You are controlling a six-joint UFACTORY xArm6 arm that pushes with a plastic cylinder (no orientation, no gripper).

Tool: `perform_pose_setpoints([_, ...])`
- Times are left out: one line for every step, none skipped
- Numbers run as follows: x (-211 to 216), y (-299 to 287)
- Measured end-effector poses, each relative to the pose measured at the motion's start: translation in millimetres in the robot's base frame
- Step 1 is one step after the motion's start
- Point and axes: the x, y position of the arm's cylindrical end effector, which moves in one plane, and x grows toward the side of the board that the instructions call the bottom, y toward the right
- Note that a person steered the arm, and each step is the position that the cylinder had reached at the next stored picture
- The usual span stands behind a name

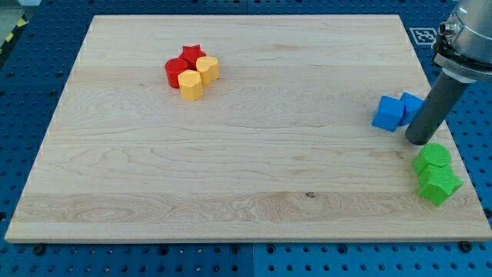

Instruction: Move the blue cube left into the green star

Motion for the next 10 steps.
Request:
perform_pose_setpoints([-20.1, 1.0])
perform_pose_setpoints([-41.3, 1.0])
perform_pose_setpoints([-61.3, 1.0])
perform_pose_setpoints([-64.0, 1.0])
perform_pose_setpoints([-64.0, -1.2])
perform_pose_setpoints([-64.0, -1.2])
perform_pose_setpoints([-61.9, -4.8])
perform_pose_setpoints([-58.3, -17.4])
perform_pose_setpoints([-58.1, -25.4])
perform_pose_setpoints([-51.2, -40.9])
